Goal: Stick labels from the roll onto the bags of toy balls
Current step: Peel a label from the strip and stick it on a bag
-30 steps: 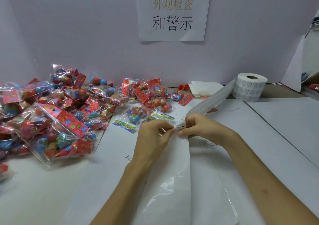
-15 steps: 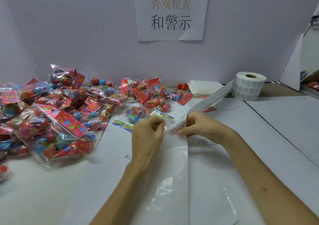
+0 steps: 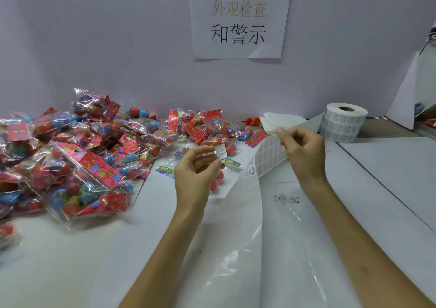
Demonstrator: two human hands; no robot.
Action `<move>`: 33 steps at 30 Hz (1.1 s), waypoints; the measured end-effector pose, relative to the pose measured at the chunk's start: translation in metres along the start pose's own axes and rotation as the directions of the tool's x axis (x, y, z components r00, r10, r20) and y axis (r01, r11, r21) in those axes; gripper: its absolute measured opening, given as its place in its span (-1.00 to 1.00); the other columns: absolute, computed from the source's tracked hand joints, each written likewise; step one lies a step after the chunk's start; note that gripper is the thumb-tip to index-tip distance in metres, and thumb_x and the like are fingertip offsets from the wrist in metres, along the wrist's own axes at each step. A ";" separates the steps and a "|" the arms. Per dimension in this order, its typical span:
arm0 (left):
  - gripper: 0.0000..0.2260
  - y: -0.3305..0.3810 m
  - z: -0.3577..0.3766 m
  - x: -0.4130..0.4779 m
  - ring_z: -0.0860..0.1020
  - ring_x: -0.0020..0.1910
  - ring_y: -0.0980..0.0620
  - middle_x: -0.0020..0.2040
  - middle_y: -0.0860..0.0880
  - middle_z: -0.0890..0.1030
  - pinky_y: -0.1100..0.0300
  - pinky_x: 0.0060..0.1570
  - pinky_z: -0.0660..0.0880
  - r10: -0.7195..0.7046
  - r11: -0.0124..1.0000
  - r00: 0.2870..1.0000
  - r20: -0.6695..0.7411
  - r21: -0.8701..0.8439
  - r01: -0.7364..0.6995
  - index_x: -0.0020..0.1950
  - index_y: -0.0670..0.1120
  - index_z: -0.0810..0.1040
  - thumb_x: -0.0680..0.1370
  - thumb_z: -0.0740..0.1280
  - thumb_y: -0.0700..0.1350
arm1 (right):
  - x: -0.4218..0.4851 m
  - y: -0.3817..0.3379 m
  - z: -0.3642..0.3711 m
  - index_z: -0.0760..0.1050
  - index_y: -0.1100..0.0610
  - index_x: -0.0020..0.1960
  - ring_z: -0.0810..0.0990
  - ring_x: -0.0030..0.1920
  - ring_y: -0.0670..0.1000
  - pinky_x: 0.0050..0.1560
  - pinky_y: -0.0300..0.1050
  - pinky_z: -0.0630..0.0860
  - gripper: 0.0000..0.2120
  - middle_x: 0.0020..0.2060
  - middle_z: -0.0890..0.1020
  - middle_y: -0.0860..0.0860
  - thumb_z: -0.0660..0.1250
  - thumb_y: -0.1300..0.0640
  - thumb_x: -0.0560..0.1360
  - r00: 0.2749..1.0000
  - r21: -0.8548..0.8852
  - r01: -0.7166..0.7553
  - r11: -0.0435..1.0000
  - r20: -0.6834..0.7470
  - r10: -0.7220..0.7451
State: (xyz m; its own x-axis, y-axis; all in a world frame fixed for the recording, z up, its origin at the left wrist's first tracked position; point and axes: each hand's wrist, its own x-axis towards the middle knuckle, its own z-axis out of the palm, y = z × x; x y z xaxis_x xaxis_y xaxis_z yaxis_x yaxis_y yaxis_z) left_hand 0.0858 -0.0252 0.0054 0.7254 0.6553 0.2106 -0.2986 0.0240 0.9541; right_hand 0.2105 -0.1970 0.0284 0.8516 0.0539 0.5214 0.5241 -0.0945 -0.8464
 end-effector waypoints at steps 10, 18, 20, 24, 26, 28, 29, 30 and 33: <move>-0.66 0.000 0.003 -0.004 0.72 -0.04 0.08 -0.07 0.09 0.74 0.33 -0.16 0.60 0.075 0.996 0.996 0.040 0.037 -0.077 0.08 0.06 0.64 0.46 0.55 -0.32 | -0.041 -0.021 0.039 0.69 0.01 -0.04 0.53 -0.11 -0.05 0.03 0.20 0.49 -0.87 -0.18 0.58 -0.18 0.52 -0.02 0.47 0.932 -0.269 0.340 0.901 0.229 -0.283; -0.67 -0.006 0.003 -0.002 0.70 0.05 0.08 -0.01 0.10 0.73 0.27 -0.03 0.63 0.142 0.981 0.981 0.130 0.111 -0.157 0.11 0.01 0.63 0.52 0.44 -0.40 | -0.043 -0.021 0.040 0.68 0.11 -0.11 0.58 -0.13 -0.01 -0.02 0.18 0.54 -0.93 -0.20 0.62 -0.12 0.54 0.14 0.47 0.929 -0.200 0.340 0.919 0.224 -0.295; -0.62 -0.011 0.000 -0.001 0.63 0.16 0.10 0.09 0.13 0.69 0.30 0.06 0.60 0.196 0.911 0.978 0.071 0.355 -0.208 0.16 0.03 0.62 0.54 0.36 -0.43 | -0.044 -0.021 0.039 0.66 0.14 -0.13 0.57 -0.17 -0.05 -0.06 0.03 0.56 -0.95 -0.22 0.63 -0.08 0.52 0.20 0.48 0.919 -0.167 0.381 0.909 0.181 -0.351; -0.55 -0.021 -0.010 0.006 0.44 0.38 -0.06 0.37 0.01 0.54 -0.07 0.35 0.39 0.161 0.576 0.986 -0.042 0.816 -0.059 0.47 0.03 0.42 0.59 0.39 -0.14 | -0.040 -0.019 0.036 0.62 0.11 0.01 0.63 -0.11 -0.15 -0.05 -0.23 0.58 -0.94 -0.17 0.67 -0.09 0.45 0.19 0.54 0.912 -0.121 0.374 0.920 0.229 -0.340; -0.46 -0.024 -0.013 0.008 0.39 0.44 -0.07 0.43 -0.01 0.50 -0.12 0.37 0.32 0.050 0.431 0.998 -0.049 0.902 0.022 0.57 0.02 0.27 0.63 0.34 0.04 | -0.039 -0.015 0.035 0.56 0.04 0.21 0.65 -0.05 -0.17 0.01 -0.21 0.60 -0.78 -0.08 0.67 -0.13 0.41 0.14 0.57 0.895 -0.178 0.367 0.913 0.335 -0.294; -0.44 -0.027 -0.014 0.008 0.41 0.42 -0.09 0.38 -0.02 0.55 -0.13 0.35 0.31 -0.009 0.355 1.000 -0.026 0.934 0.028 0.59 0.01 0.22 0.64 0.28 0.12 | -0.039 -0.011 0.034 0.44 -0.02 0.38 0.66 0.00 -0.12 0.07 -0.12 0.61 -0.62 0.02 0.68 -0.11 0.38 0.09 0.59 0.871 -0.239 0.373 0.897 0.423 -0.250; -0.46 -0.027 -0.014 0.008 0.45 0.38 -0.10 0.32 -0.02 0.59 -0.13 0.33 0.31 -0.024 0.351 1.000 -0.020 0.936 0.027 0.57 0.01 0.24 0.64 0.26 0.14 | -0.038 -0.009 0.034 0.38 -0.04 0.43 0.66 0.02 -0.07 0.09 -0.07 0.60 -0.57 0.05 0.68 -0.09 0.37 0.05 0.59 0.864 -0.281 0.377 0.882 0.450 -0.226; -0.48 -0.027 -0.014 0.008 0.48 0.34 -0.11 0.27 -0.01 0.62 -0.12 0.30 0.32 -0.030 0.355 0.999 -0.018 0.934 0.028 0.55 0.02 0.27 0.63 0.26 0.15 | -0.037 -0.008 0.033 0.35 -0.06 0.46 0.66 0.00 -0.04 0.10 -0.03 0.60 -0.54 0.05 0.67 -0.08 0.36 0.02 0.60 0.862 -0.328 0.383 0.864 0.463 -0.206; -0.46 -0.022 -0.013 0.006 0.52 0.28 -0.08 0.25 0.03 0.59 -0.08 0.24 0.39 -0.029 0.421 1.000 -0.009 0.907 0.020 0.50 0.06 0.33 0.57 0.37 0.16 | -0.033 -0.004 0.031 0.36 -0.06 0.45 0.66 -0.20 -0.06 -0.01 -0.02 0.59 -0.56 -0.08 0.65 -0.20 0.33 0.01 0.59 0.886 -0.426 0.373 0.824 0.427 -0.180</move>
State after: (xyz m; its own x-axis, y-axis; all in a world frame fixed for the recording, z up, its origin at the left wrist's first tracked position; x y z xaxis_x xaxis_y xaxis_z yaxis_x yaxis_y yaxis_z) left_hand 0.0891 -0.0121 -0.0172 0.7283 0.6609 0.1812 0.4512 -0.6615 0.5990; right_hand 0.1800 -0.1675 0.0115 0.6618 0.4890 0.5682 0.7480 -0.4811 -0.4573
